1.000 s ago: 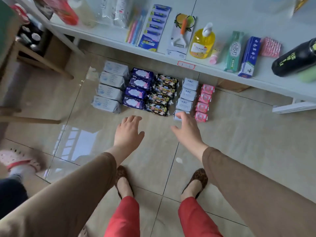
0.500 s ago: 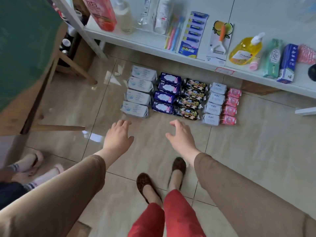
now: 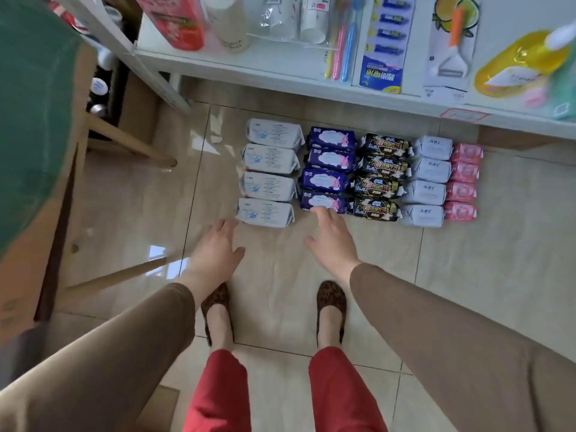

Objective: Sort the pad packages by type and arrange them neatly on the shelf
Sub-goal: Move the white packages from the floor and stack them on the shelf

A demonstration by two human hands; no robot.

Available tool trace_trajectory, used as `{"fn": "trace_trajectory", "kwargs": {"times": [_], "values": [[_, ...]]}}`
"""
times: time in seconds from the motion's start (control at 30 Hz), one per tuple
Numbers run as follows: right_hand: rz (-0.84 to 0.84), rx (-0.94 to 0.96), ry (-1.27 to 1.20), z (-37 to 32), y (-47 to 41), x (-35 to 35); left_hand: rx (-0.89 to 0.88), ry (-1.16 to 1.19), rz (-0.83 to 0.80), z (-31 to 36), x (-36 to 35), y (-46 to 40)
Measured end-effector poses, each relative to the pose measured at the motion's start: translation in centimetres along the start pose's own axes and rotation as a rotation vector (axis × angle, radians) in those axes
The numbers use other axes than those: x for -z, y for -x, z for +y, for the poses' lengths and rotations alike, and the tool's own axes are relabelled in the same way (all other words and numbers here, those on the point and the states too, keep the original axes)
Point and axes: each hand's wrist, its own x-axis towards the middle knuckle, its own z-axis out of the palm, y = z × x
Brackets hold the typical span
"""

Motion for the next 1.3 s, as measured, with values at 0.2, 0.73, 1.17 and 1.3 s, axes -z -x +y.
{"fn": "trace_trajectory", "kwargs": {"times": [0.2, 0.73, 1.17, 1.3], "values": [[-0.014, -0.045, 0.066, -0.9, -5.7, -5.5, -0.171, -0.039, 0.0, -4.2, -0.1, -7.2], [0.119, -0.082, 0.445, 1.1, -14.2, -19.8, -0.491, -0.227, 0.009, -6.2, -6.2, -24.2], [0.088, 0.017, 0.319, 7.0, -10.8, -22.9, -0.408, -0.54, 0.155, -6.6, -10.8, -24.0], [0.027, -0.046, 0.106, 7.6, -9.4, -22.7, -0.305, -0.314, 0.065, -6.9, -11.2, -22.3]]}}
